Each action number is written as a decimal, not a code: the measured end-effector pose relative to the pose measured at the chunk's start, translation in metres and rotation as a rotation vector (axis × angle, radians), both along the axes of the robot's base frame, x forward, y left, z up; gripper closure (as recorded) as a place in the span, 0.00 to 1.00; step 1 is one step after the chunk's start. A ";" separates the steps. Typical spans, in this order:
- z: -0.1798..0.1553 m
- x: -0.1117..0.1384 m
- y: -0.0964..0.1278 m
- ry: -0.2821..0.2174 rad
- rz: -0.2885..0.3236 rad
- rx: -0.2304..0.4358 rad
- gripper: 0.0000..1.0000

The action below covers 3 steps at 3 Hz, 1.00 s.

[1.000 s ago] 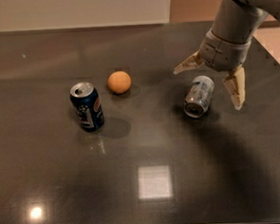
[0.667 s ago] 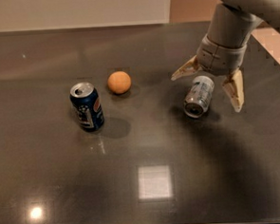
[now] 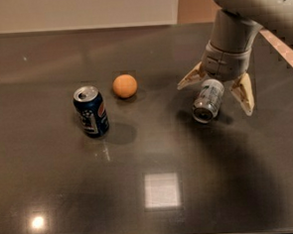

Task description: Place 7up can upright

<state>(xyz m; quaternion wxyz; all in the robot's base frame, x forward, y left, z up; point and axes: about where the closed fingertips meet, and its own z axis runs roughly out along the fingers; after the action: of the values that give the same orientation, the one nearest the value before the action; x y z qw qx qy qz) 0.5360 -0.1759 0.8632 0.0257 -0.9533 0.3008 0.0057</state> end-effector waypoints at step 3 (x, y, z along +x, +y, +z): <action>-0.012 0.007 0.008 0.025 0.059 -0.002 0.41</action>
Offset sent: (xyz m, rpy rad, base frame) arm -0.0123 0.0018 -0.0079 -0.0256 0.1016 0.0739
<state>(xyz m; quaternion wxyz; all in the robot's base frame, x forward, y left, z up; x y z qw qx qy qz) 0.5427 -0.1679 0.8515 0.0207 -0.9616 0.2730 0.0179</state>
